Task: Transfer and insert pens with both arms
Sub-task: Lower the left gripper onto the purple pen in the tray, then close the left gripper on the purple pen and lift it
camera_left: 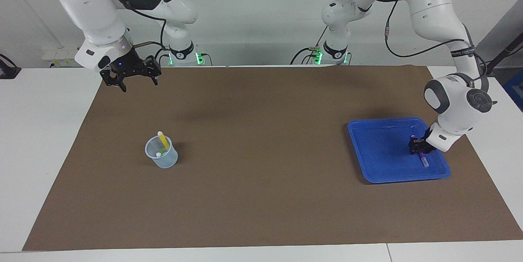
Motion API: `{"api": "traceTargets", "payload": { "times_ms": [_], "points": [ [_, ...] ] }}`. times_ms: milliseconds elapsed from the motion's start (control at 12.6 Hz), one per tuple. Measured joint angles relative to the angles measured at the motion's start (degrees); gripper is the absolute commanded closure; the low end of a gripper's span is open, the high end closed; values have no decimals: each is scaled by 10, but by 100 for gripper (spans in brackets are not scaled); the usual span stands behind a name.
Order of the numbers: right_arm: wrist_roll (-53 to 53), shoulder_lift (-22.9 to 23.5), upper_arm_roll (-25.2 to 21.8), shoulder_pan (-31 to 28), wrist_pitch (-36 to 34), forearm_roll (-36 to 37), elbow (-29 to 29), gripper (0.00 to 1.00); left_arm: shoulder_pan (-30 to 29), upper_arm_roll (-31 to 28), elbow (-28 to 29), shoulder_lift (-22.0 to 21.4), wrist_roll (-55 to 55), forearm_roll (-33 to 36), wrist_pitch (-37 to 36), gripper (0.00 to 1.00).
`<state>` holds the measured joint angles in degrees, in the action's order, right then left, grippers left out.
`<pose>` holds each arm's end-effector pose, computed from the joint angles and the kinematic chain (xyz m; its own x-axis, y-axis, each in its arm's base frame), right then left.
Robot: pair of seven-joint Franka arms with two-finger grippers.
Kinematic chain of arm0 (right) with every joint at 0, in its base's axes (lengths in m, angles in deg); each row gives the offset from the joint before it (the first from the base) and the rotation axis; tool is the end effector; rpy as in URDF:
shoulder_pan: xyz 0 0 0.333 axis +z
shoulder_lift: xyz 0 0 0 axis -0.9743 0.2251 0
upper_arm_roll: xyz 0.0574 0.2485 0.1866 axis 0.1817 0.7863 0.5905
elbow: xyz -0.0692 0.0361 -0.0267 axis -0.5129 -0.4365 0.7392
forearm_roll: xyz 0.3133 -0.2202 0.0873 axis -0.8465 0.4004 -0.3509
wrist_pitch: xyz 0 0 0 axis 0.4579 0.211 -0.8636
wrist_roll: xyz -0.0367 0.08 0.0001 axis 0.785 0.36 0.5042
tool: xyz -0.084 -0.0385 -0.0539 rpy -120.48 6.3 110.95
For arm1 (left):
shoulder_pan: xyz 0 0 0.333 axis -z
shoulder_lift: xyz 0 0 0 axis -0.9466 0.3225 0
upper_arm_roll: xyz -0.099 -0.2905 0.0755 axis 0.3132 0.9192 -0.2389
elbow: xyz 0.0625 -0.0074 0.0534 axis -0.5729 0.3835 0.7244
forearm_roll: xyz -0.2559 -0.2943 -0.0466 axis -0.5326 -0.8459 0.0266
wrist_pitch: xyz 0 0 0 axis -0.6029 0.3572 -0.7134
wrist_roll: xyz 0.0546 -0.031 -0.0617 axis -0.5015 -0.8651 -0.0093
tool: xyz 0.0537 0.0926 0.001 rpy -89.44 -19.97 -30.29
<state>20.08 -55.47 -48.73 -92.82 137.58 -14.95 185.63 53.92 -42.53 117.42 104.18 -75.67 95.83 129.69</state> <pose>0.5430 0.0185 0.5743 0.9645 0.2496 -0.0861 0.2499 -0.9682 -0.0073 0.6480 0.1433 0.2993 0.9977 -0.0639 -0.0209 -0.0650 -0.9962 -0.0585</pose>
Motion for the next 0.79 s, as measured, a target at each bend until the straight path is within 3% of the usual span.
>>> {"api": "traceTargets", "payload": {
  "times_ms": [238, 794],
  "points": [
    [0, 0, 0, 0, 0, 0, 0, 0, 0, 3, 0, -1, 0, -1, 0, 100],
    [0, 0, 0, 0, 0, 0, 0, 0, 5, 9, -13, -3, -1, -51, -41, 100]
  ]
}}
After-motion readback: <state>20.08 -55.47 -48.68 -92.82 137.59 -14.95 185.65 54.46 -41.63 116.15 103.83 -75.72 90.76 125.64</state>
